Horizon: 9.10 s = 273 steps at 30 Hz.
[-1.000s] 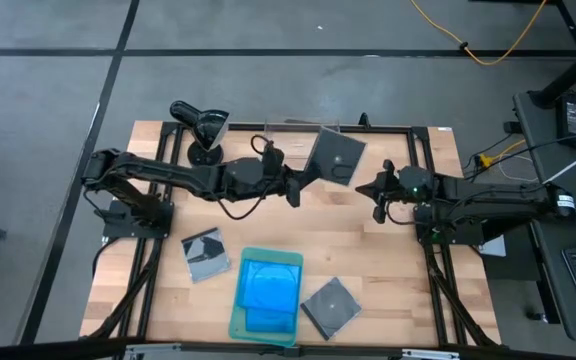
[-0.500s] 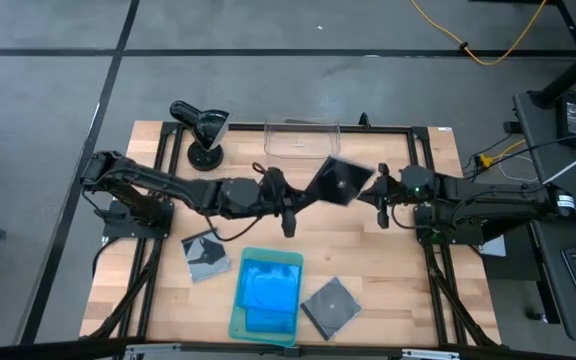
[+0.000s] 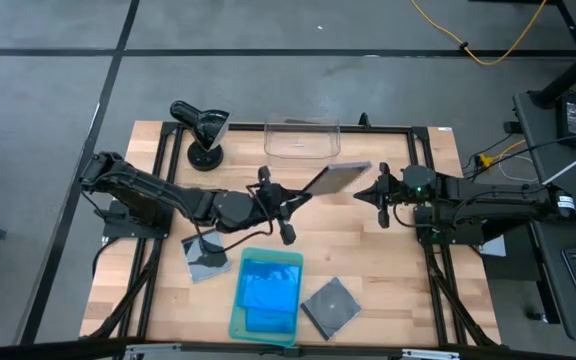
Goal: Pick & place jewel cases by type
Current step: Put the top right black cd case into the transparent bin, then put the right black cd case into the transparent bin
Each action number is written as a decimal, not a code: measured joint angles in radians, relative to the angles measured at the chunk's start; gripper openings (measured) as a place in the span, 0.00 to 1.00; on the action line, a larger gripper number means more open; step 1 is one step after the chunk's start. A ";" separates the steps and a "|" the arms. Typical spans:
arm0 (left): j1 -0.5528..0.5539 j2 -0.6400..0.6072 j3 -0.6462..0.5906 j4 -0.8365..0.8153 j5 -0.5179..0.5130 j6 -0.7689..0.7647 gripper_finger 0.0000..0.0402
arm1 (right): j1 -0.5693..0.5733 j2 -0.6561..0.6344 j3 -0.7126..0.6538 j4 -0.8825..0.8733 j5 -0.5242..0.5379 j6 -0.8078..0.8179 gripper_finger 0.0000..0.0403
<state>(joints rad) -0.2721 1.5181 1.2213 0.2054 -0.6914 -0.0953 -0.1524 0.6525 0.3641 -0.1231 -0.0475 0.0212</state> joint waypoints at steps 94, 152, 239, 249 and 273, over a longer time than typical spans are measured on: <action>-0.115 0.058 0.102 -0.032 -0.368 -0.935 0.06 | 0.000 -0.001 0.000 -0.005 -0.008 -0.082 0.01; 0.595 0.272 -0.027 -0.148 0.373 -0.905 0.06 | -0.086 0.000 0.001 0.081 -0.008 -0.157 0.03; 0.106 0.035 -0.025 -0.171 0.261 -0.835 0.21 | -0.032 -0.001 0.000 0.066 -0.534 -0.348 0.01; -0.057 0.024 -0.026 -0.422 0.264 -0.808 0.00 | 0.283 0.043 0.000 0.061 -0.318 -0.198 0.02; -0.014 -0.002 -0.026 -0.530 0.381 -0.591 0.01 | 0.753 0.909 0.230 0.432 -0.116 0.188 0.02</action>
<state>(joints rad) -0.2859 1.5163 1.1950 -0.3248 -0.3103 -0.6866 0.6006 1.5620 0.5941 0.3088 -0.1630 0.2087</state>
